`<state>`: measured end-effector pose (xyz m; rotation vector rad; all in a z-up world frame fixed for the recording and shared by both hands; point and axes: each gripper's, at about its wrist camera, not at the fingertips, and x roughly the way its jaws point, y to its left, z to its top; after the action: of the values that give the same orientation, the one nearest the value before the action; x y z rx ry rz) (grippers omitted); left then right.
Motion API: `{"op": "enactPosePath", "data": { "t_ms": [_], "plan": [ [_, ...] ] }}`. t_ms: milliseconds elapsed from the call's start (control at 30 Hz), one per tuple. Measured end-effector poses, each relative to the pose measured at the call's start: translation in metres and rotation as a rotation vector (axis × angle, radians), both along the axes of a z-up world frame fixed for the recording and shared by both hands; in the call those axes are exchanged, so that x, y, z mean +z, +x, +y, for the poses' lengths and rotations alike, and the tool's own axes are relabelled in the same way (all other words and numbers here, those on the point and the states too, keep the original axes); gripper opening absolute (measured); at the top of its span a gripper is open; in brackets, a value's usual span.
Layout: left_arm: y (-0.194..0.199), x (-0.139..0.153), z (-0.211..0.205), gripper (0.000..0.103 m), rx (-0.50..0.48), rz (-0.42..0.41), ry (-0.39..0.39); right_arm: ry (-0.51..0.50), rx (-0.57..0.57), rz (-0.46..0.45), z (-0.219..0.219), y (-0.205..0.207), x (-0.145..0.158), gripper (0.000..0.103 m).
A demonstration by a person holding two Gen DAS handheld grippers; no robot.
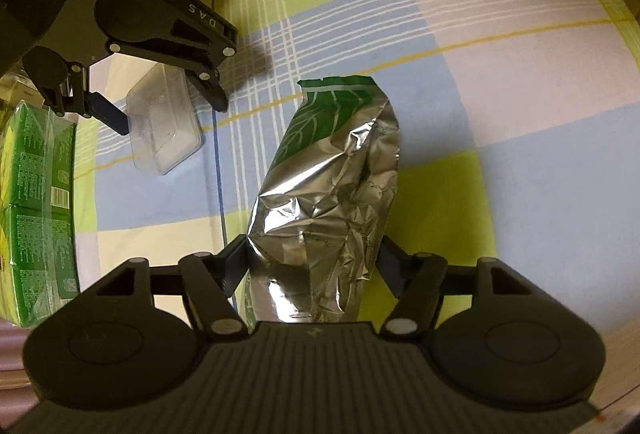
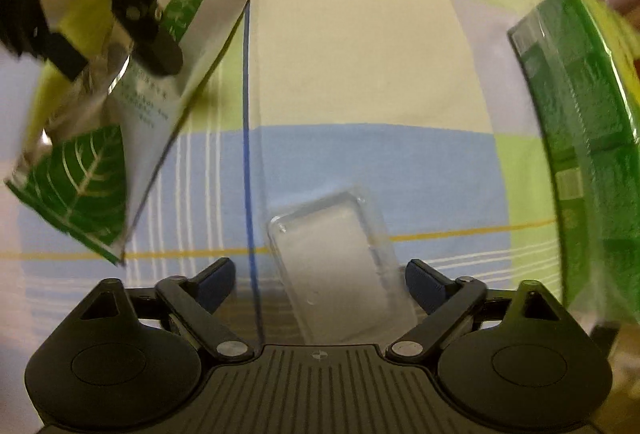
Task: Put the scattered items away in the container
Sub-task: 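Grasp the silver foil bag with the left tool while the right tool grasps the clear tray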
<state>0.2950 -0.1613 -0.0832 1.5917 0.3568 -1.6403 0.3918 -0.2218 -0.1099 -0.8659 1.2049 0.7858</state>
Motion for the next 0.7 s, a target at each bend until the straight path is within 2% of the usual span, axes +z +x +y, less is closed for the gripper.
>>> {"op": "enactPosePath", "data": {
  "t_ms": [33,67,100,267,400,467,533,700],
  "plan": [
    [0.001,0.000,0.002,0.064,0.004,0.001,0.001,0.018,-0.019,0.011,0.000,0.000,0.002,0.073],
    [0.002,0.000,0.002,0.064,0.011,0.003,0.003,0.038,-0.044,0.027,-0.001,-0.001,0.004,0.059],
    [0.001,0.001,0.002,0.064,0.017,0.004,0.003,0.050,-0.068,0.039,-0.003,-0.002,0.006,0.054],
    [-0.002,0.001,0.000,0.061,0.068,0.000,0.016,0.055,-0.170,0.072,-0.008,-0.025,0.007,0.054],
    [-0.010,0.004,-0.002,0.056,0.145,0.000,0.030,0.060,-0.366,0.072,-0.015,-0.048,0.013,0.054],
    [-0.016,0.007,0.000,0.055,0.195,0.021,0.037,0.082,-0.432,0.089,-0.015,-0.068,0.017,0.054],
    [-0.023,0.010,0.004,0.054,0.243,0.044,0.046,0.064,-0.459,0.077,-0.011,-0.090,0.019,0.054],
    [-0.050,0.020,0.021,0.054,0.290,0.131,0.095,0.101,-0.582,0.090,-0.004,-0.154,0.019,0.054]
  ]
}}
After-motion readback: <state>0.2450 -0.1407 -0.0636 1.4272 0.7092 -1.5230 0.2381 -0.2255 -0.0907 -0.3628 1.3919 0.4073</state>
